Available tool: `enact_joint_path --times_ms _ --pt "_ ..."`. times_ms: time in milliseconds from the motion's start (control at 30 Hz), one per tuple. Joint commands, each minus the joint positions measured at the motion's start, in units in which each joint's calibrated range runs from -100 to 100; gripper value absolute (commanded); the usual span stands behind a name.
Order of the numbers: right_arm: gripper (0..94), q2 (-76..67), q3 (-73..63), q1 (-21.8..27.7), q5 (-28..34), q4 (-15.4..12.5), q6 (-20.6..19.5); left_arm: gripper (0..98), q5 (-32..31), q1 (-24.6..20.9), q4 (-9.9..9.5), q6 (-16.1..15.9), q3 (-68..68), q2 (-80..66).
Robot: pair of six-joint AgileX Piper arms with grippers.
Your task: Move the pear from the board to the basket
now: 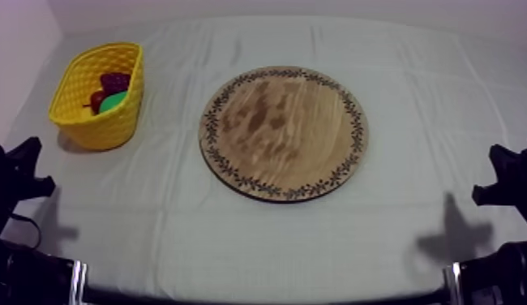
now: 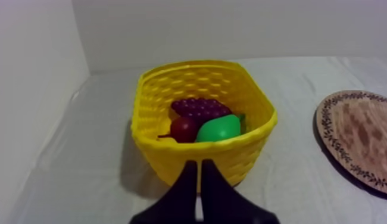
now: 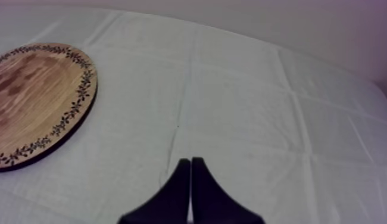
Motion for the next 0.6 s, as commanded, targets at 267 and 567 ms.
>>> enact_joint_path --times_ms 267,567 --pt "0.5 0.01 0.05 0.01 0.0 0.0 0.01 0.1 0.14 0.02 -0.05 -0.02 0.1 -0.06" --pt "0.5 0.01 0.05 0.01 0.0 0.0 0.01 0.1 0.14 0.02 -0.09 -1.77 0.1 -0.06"
